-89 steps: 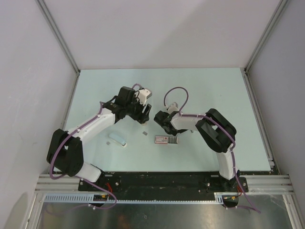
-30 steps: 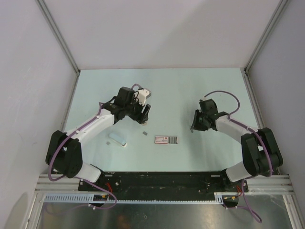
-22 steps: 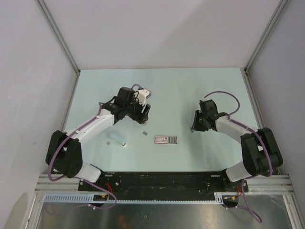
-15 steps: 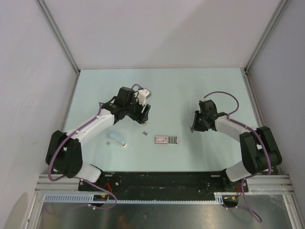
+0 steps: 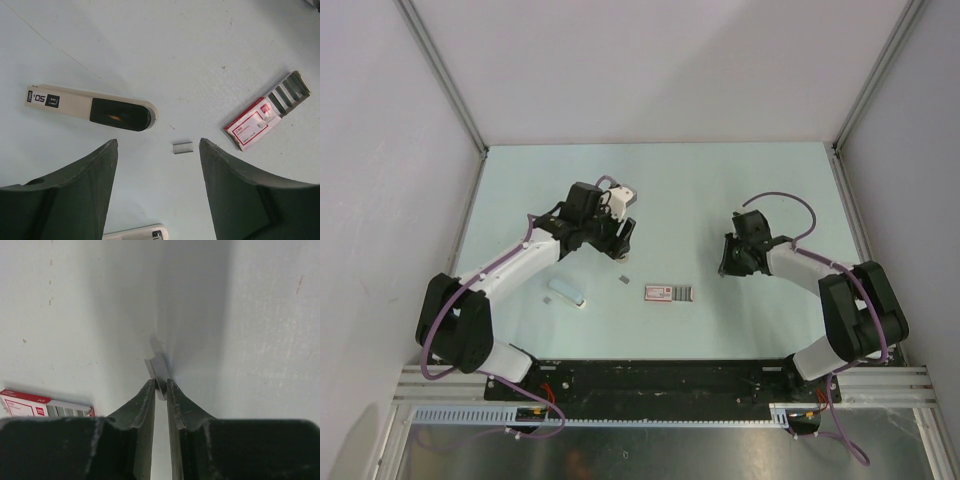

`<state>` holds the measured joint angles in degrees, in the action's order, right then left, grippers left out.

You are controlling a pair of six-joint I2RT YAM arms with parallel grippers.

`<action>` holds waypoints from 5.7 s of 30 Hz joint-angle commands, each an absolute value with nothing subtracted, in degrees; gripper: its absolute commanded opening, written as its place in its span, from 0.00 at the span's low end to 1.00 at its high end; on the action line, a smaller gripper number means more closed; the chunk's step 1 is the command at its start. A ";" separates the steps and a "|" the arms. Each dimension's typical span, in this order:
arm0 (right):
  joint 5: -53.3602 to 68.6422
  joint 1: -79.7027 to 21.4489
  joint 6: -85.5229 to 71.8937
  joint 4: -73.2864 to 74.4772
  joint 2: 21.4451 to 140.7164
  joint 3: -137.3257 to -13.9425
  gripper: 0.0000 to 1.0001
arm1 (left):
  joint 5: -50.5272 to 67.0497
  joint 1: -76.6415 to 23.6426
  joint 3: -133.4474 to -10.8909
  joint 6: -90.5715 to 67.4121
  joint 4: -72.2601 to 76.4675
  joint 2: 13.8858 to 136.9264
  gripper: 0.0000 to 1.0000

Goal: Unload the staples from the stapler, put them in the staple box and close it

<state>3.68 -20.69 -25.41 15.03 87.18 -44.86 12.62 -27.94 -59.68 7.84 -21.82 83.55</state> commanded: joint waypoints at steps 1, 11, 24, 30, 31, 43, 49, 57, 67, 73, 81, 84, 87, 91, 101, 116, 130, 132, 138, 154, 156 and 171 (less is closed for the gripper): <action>0.95 -22.09 -25.05 14.04 88.14 -44.74 0.19 | 12.91 -28.03 -59.69 9.71 -21.79 81.35 0.71; -8.43 -28.70 -24.26 16.26 88.21 -45.68 0.18 | 13.16 -28.03 -59.60 9.61 -21.77 81.21 0.71; -16.54 -36.89 -24.25 20.94 90.35 -50.84 0.21 | 13.29 -28.03 -59.37 9.59 -21.81 80.85 0.71; -17.12 -37.68 -24.23 22.39 87.60 -52.58 0.26 | 13.33 -28.04 -59.03 9.71 -21.78 80.78 0.71; -17.08 -37.69 -24.16 22.67 86.91 -52.97 0.27 | 13.39 -27.99 -59.00 9.64 -21.79 80.77 0.71; -17.03 -33.46 -21.99 24.81 86.97 -54.93 0.37 | 13.47 -28.05 -58.91 9.62 -21.79 80.72 0.71; -16.93 -32.15 -21.25 24.22 90.13 -54.93 0.37 | 13.29 -28.04 -58.80 9.71 -21.80 80.89 0.71; -16.07 -32.04 -21.14 23.02 92.42 -54.93 0.36 | 13.41 -27.98 -58.63 10.13 -21.74 81.67 0.71; -15.15 -31.07 -20.71 22.14 94.52 -54.93 0.37 | 13.07 -28.01 -58.58 10.60 -21.79 81.55 0.71; -14.48 -30.94 -20.98 21.93 95.60 -54.93 0.38 | 12.80 -27.95 -58.65 10.82 -21.80 81.54 0.71; -14.15 -31.00 -22.00 21.52 96.32 -54.63 0.28 | 12.38 -27.98 -58.63 11.02 -21.80 81.60 0.71; -14.17 -31.51 -22.50 21.84 96.36 -54.60 0.23 | 12.19 -27.99 -58.62 11.47 -21.75 82.08 0.71; -14.94 -32.37 -23.30 22.52 95.98 -54.58 0.19 | 12.51 -28.02 -58.81 11.70 -21.38 83.56 0.71; -16.60 -34.41 -25.49 24.18 94.31 -54.65 0.12 | 13.49 -28.45 -59.33 12.13 -19.42 86.32 0.71; -18.68 -44.67 -37.64 27.92 86.10 -54.71 0.06 | 13.32 -30.56 -59.47 11.98 -12.85 92.42 0.70; -22.80 -56.17 -50.67 28.46 93.33 -58.38 0.03 | 10.69 -31.50 -54.92 11.78 -9.30 89.95 0.70; -26.39 -56.71 -51.98 29.21 96.06 -60.17 0.04 | 10.51 -31.86 -51.84 12.23 -8.91 86.23 0.70; -26.44 -56.67 -51.86 29.16 96.30 -60.26 0.04 | 10.60 -31.85 -51.61 12.22 -8.95 86.03 0.69; -26.54 -56.42 -51.53 28.97 96.86 -60.30 0.04 | 10.70 -31.88 -51.30 12.29 -8.88 85.79 0.70; -25.89 -55.97 -50.74 28.29 97.55 -60.32 0.09 | 10.40 -31.86 -50.95 12.25 -9.02 84.77 0.70; -25.92 -55.96 -50.54 28.12 97.56 -60.32 0.13 | 10.38 -31.89 -50.97 12.25 -8.98 84.65 0.70; -25.15 -56.00 -49.61 27.24 97.16 -60.35 0.33 | 10.05 -31.90 -50.54 12.45 -9.04 84.03 0.70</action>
